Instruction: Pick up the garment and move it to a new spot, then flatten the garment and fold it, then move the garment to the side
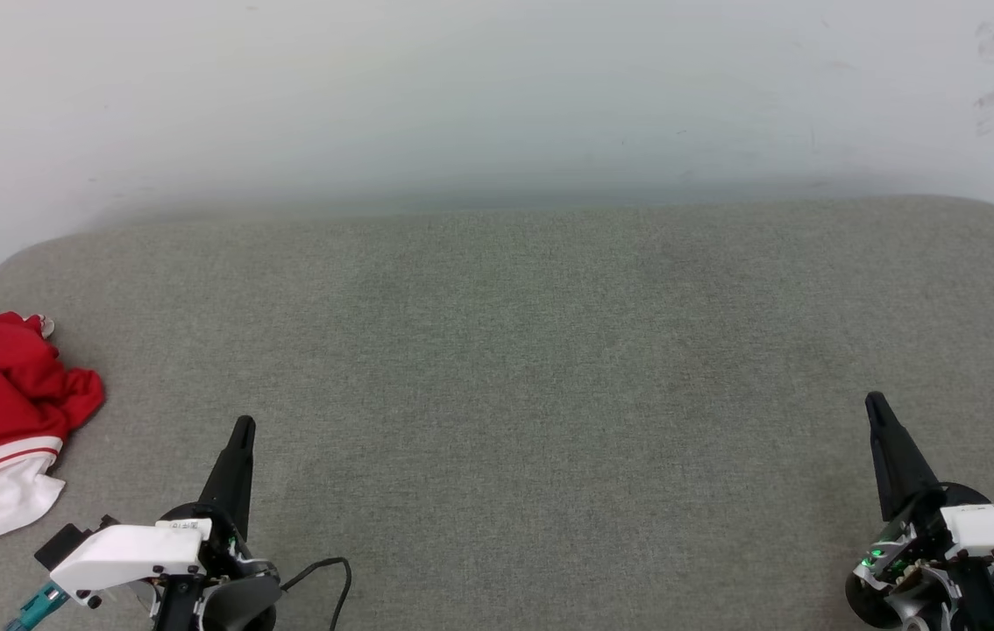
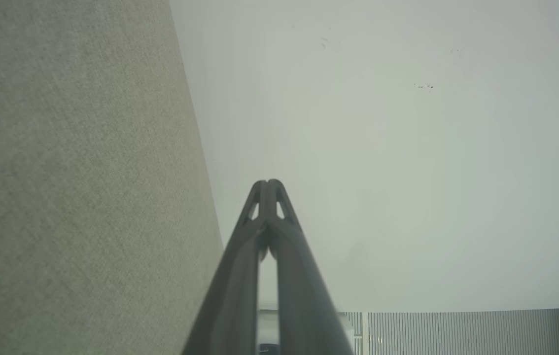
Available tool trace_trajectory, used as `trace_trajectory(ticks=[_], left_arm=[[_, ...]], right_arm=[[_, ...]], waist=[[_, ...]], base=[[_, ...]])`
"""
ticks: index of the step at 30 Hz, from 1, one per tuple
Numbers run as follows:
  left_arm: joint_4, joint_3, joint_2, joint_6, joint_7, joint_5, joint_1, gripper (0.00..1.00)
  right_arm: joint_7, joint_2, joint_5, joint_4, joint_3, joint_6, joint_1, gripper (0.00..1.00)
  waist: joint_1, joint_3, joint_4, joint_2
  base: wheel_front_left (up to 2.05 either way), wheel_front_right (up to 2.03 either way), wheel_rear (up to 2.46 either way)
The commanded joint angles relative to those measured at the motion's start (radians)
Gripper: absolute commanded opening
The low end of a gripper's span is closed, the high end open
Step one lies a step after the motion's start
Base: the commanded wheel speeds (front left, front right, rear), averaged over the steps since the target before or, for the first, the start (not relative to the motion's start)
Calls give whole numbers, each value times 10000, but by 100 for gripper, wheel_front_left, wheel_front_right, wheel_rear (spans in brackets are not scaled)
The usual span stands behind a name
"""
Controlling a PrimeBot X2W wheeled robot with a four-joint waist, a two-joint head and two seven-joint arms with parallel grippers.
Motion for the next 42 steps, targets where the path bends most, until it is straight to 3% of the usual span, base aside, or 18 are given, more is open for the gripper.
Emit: trace_trajectory(ticks=[1, 2, 11, 20, 32, 42], left_arm=[[8, 30, -11, -26, 29, 26, -93, 0], [0, 0, 0, 0, -1, 0, 0, 100], [-22, -86, -35, 4, -308, 140, 315, 100], [-327, 101, -30, 58, -696, 1298, 376, 100], [-1223, -201, -24, 1134, -1213, 3985, 513, 100], [-1549, -606, -19, 1741, -1597, 6070, 709, 100]], right_arm=[[14, 33, -48, 5, 2, 0, -108, 0], [-1, 0, 0, 0, 0, 0, 0, 100], [-293, 10, -194, 149, 24, -1, 299, 100], [-683, 10, -1451, -193, -123, 0, 366, 100], [-1204, 10, -4512, -1156, -41, 1, 507, 100], [-1591, 11, -6941, -1612, 332, 2, 739, 100]], waist=[[1, 0, 0, 0], [1, 0, 0, 0], [1, 9, -7, 0], [1, 18, -21, 0], [1, 45, -32, 0], [1, 56, -24, 0]], base=[[0, 0, 0], [0, 0, 0], [0, 0, 0], [0, 0, 0], [0, 0, 0], [0, 0, 0]])
